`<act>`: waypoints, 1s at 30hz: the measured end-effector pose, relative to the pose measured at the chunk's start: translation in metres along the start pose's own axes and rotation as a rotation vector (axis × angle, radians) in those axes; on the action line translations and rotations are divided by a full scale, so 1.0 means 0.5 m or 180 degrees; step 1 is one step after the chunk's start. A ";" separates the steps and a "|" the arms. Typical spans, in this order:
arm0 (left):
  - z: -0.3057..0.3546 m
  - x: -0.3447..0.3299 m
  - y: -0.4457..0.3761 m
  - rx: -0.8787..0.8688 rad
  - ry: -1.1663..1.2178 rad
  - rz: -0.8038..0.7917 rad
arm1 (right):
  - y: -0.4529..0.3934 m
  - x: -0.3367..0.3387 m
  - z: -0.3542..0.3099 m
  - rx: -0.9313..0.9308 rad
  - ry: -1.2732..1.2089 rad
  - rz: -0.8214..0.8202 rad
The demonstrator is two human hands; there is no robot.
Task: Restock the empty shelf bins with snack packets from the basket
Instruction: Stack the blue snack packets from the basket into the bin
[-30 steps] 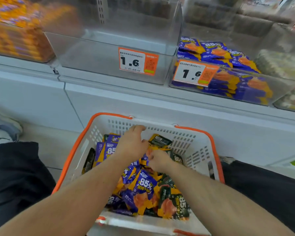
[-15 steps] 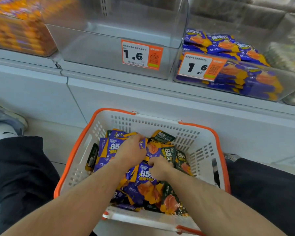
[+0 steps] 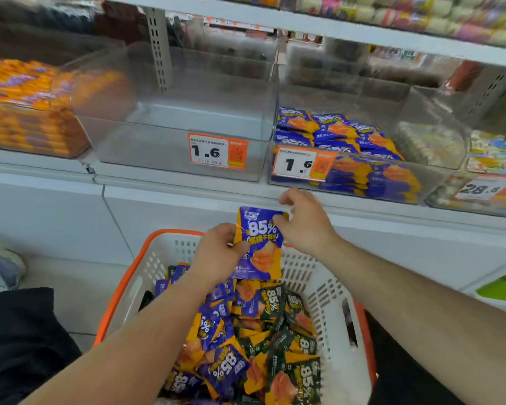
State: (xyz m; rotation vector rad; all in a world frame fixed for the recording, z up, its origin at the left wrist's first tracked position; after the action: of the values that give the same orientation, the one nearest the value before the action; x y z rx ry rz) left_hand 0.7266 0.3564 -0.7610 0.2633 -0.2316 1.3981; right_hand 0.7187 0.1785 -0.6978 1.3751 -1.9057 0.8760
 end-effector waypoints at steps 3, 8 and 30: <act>0.057 0.014 -0.002 -0.0138 0.0402 0.0500 | 0.049 0.058 -0.038 0.0405 0.0165 0.0795; 0.162 0.003 -0.003 -0.0355 0.0893 0.0761 | 0.086 0.079 -0.083 0.0508 0.0266 0.0884; 0.376 -0.090 -0.200 -0.2124 -0.2640 0.1636 | -0.238 0.379 0.105 -0.0843 0.0890 0.1334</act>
State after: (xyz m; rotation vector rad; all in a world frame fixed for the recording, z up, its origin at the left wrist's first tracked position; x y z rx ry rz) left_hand 0.8174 0.2397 -0.6015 0.2169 -1.5038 1.5547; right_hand 0.7776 0.0050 -0.5594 0.6693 -2.0285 0.9127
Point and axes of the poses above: each hand's wrist, its own y-axis away from the middle knuckle, its own x-axis out of the back of the hand, z = x × y, the point moved 6 cm from there along -y, towards the middle knuckle, and after that the axes turned 6 degrees about z, right-handed, at the moved point
